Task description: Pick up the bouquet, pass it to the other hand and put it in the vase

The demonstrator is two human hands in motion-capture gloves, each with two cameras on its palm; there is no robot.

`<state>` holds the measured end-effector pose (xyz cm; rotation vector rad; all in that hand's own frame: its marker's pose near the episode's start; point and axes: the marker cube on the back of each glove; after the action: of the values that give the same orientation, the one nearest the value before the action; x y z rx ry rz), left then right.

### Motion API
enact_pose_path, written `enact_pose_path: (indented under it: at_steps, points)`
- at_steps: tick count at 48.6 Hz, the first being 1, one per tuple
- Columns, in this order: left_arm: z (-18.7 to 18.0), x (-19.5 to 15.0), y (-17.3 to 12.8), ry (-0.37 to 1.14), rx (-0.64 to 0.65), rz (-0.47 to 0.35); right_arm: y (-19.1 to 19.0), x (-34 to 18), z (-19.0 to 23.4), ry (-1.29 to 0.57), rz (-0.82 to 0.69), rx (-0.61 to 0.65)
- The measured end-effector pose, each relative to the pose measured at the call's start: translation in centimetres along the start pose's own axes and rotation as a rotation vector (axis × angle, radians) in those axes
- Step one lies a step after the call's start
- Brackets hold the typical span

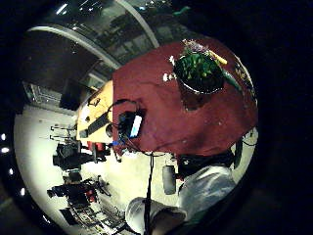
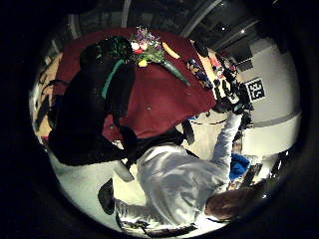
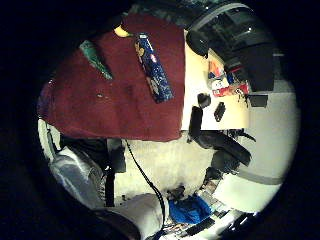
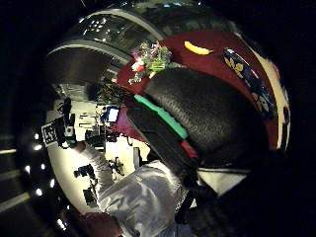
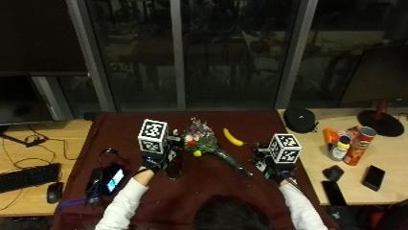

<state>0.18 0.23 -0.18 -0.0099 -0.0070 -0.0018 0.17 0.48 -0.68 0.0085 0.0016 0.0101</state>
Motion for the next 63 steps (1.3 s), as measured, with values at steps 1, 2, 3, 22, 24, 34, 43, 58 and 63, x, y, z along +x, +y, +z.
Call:
enact_pose_path:
  at_steps: [1, 2, 3, 22, 24, 34, 43, 58, 63]
  points:
    - [0.0, 0.0, 0.0, -0.001, -0.001, 0.0, 0.1, 0.1, -0.1, 0.0, 0.003, 0.003]
    - [-0.1, 0.1, 0.1, -0.003, -0.004, 0.001, 0.2, 0.2, -0.3, -0.001, 0.009, 0.008]
    - [-0.1, 0.2, 0.2, -0.005, -0.006, 0.002, 0.4, 0.4, -0.5, -0.003, 0.017, 0.016]
    - [-0.1, 1.6, 0.5, 0.054, 0.027, 0.075, 1.2, 0.3, -3.0, 0.026, 0.031, -0.054]
    - [0.2, 2.0, 0.5, 0.069, 0.019, 0.089, 0.8, -0.4, -3.5, 0.022, 0.019, -0.082]
    - [0.5, 4.1, 0.1, 0.124, 0.041, 0.151, -2.1, -3.0, -5.6, 0.028, 0.041, -0.088]
    - [0.8, 5.3, 0.5, 0.113, 0.023, 0.186, -6.7, -3.8, -4.4, 0.034, 0.086, -0.172]
    - [1.9, 5.4, 0.7, 0.067, 0.001, 0.228, -14.8, -2.5, 4.8, -0.076, 0.182, -0.276]
    - [2.3, 5.3, 0.8, 0.075, -0.004, 0.233, -15.7, -2.5, 7.6, -0.094, 0.188, -0.267]
